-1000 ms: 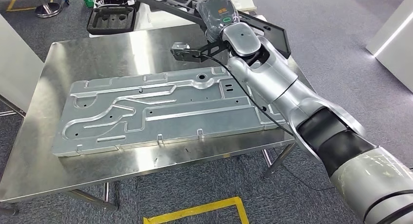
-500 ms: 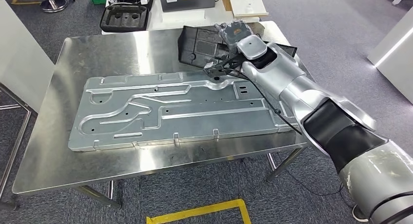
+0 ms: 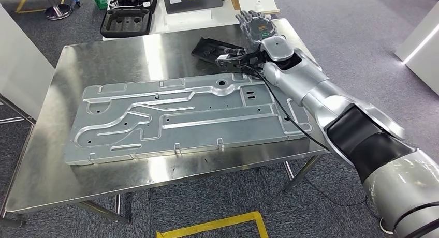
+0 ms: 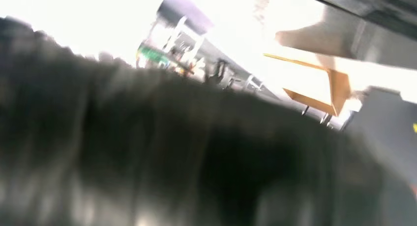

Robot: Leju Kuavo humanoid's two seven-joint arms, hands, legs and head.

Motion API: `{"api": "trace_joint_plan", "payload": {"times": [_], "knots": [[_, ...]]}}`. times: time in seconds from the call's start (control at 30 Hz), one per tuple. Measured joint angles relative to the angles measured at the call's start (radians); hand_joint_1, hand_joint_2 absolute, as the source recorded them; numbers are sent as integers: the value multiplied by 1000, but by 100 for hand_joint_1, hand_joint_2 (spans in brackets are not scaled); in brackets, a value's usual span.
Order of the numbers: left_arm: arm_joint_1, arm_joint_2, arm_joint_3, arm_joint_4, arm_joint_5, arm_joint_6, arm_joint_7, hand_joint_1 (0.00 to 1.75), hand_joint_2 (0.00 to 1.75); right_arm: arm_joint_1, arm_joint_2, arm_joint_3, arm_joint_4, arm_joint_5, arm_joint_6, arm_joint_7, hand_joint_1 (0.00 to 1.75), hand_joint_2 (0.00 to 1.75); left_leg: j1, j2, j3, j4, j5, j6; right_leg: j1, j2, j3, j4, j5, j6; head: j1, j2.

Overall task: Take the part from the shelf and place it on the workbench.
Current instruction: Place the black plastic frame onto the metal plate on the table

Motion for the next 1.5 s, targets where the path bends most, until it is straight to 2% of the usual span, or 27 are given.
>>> {"api": "trace_joint_plan", "payload": {"times": [0.07,0.13,0.23,0.27,0.33,0.4,0.43,0.47,0.5,0.57,0.63,0.77,0.8,0.9,0.93,0.97,1.0,1.07,1.13,1.17,1.2,1.27,1.3,1.33,1.43,1.47,1.5], "knots": [[0,0,0,0,3,-2,-2,0,0,5,-12,-22,-44,-41,-18,15,0,0,-1,0,79,-133,49,8,1,0,-1,2,2,3,0,0],[-1,1,0,0,6,-4,-3,0,0,6,-23,-47,-89,-70,-24,24,0,0,-6,-1,123,-214,71,17,2,1,-3,0,8,13,1,0],[1,0,0,0,9,-9,-3,0,0,17,-37,-79,-150,-106,-24,33,0,0,-8,-1,121,-230,87,32,2,1,-6,-8,18,34,1,0],[2,0,0,0,9,-12,-3,0,0,23,-42,-90,-169,-117,-24,35,0,0,-7,1,117,-237,97,39,1,2,-10,-2,8,38,2,0],[2,0,0,0,11,-15,-3,0,0,30,-52,-111,-204,-137,-24,42,0,0,-4,3,105,-248,118,53,1,2,-36,63,-59,43,4,0],[2,0,0,0,12,-16,-2,0,0,37,-60,-127,-232,-151,-23,48,0,0,-6,4,86,-249,133,61,3,3,-71,189,-147,47,6,0],[2,0,0,0,13,-16,-2,0,0,42,-63,-132,-244,-154,-22,50,0,0,-7,3,76,-248,140,61,4,3,-78,238,-170,49,6,0],[3,0,0,0,14,-16,-1,0,0,47,-65,-136,-255,-157,-21,51,0,0,-8,3,65,-246,147,61,4,3,-70,257,-173,50,6,0],[3,0,0,0,14,-17,-1,0,0,52,-67,-138,-265,-157,-21,52,0,0,-8,3,54,-243,154,60,3,2,-46,240,-158,51,6,0],[3,-1,0,0,14,-17,0,0,0,55,-69,-146,-284,-160,-21,52,0,0,-7,3,32,-233,166,54,2,2,41,121,-119,50,6,0],[3,-2,0,0,14,-18,0,0,0,56,-72,-155,-304,-174,-23,52,0,0,-10,1,17,-224,177,44,6,4,103,22,-104,43,8,0],[6,0,1,0,16,-26,-2,0,0,66,-75,-161,-327,-230,-34,52,0,0,-12,-3,5,-224,194,22,8,3,92,-1,-83,16,8,0],[8,1,1,0,16,-28,-3,0,0,71,-75,-162,-335,-249,-40,50,0,0,-11,-3,-5,-210,171,16,5,1,83,-3,-72,8,8,0],[10,0,1,0,16,-31,-7,0,0,90,-74,-173,-367,-321,-66,41,0,0,-3,0,-47,-59,25,-1,3,-1,45,-5,-37,-7,4,0],[10,0,1,0,17,-32,-8,0,0,98,-74,-178,-379,-348,-76,37,0,0,-1,0,-54,2,-8,-5,3,-1,31,-5,-26,-7,4,0],[10,0,1,0,17,-32,-8,0,0,108,-74,-183,-391,-376,-86,33,0,0,0,0,-51,42,-14,-6,4,-1,17,-4,-15,-7,4,0],[10,0,1,0,17,-32,-8,0,0,120,-74,-187,-405,-404,-96,29,0,0,0,0,-32,52,0,-6,4,-1,3,-3,-5,-6,4,0],[9,0,1,0,18,-32,-8,0,0,148,-72,-196,-434,-450,-112,24,0,0,-1,0,52,-27,46,2,6,-2,-21,-2,15,-3,4,0],[6,1,1,0,18,-32,-9,0,0,169,-69,-209,-463,-477,-126,19,0,0,-7,0,155,-165,38,16,6,-4,-33,-5,32,5,5,0],[4,2,1,0,18,-32,-10,0,0,176,-68,-216,-474,-486,-132,16,0,0,-10,-1,185,-213,28,22,5,-5,-33,-8,41,10,5,0],[3,3,1,0,18,-32,-11,0,0,182,-66,-222,-485,-493,-137,14,0,0,-15,-1,198,-239,21,27,4,-7,-31,-14,50,16,4,0],[3,3,1,0,18,-32,-11,0,0,200,-64,-230,-502,-506,-147,10,0,0,-15,-1,193,-256,46,37,2,-9,-28,-27,65,28,1,0],[3,3,2,0,18,-32,-11,0,0,211,-63,-233,-511,-513,-153,8,0,0,-13,1,189,-267,60,44,2,-7,-33,-24,54,32,2,0],[4,3,3,0,18,-32,-10,0,0,222,-62,-239,-520,-522,-159,5,0,0,-9,3,181,-276,78,52,3,-5,-42,-4,23,35,4,0],[4,3,7,0,17,-32,-9,0,0,259,-58,-257,-540,-557,-188,-9,0,0,-8,6,139,-282,119,62,4,-2,-78,156,-122,39,10,0],[5,3,9,0,18,-32,-9,0,0,278,-56,-263,-545,-575,-203,-18,0,0,-9,6,121,-280,131,61,4,-2,-81,209,-141,41,10,0],[6,3,10,0,18,-32,-9,0,0,301,-54,-269,-549,-595,-218,-29,0,0,-8,5,103,-277,142,60,3,-2,-72,239,-135,43,10,0]]}}
